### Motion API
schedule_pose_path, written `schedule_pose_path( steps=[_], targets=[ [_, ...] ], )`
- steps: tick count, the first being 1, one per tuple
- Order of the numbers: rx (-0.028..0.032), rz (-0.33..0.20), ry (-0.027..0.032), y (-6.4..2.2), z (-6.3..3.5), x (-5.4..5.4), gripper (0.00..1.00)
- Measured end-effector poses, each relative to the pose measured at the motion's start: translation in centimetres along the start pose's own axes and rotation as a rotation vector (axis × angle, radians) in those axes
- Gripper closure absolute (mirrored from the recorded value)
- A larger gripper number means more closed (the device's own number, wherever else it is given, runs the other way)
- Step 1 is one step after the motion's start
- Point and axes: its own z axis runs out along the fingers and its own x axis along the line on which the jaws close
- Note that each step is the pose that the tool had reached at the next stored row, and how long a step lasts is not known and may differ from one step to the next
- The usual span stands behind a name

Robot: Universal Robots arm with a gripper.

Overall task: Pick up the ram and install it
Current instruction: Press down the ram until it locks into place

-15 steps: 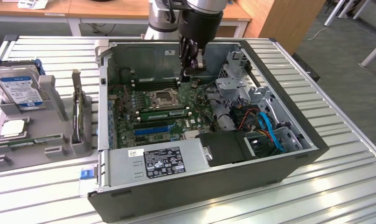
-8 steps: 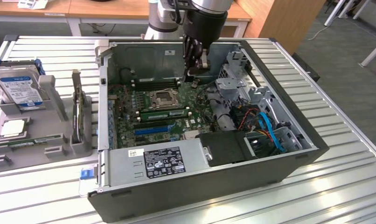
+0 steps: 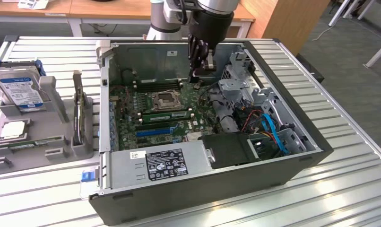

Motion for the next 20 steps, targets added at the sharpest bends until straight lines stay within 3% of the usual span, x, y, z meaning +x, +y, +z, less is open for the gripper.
schedule_pose_path(
  steps=[10, 20],
  targets=[
    [-0.0001, 0.0, 0.0001, -0.17, 0.04, 0.0, 0.9],
    [0.0, 0.0, 0.0, -0.24, 1.14, 0.0, 0.9]
  ],
)
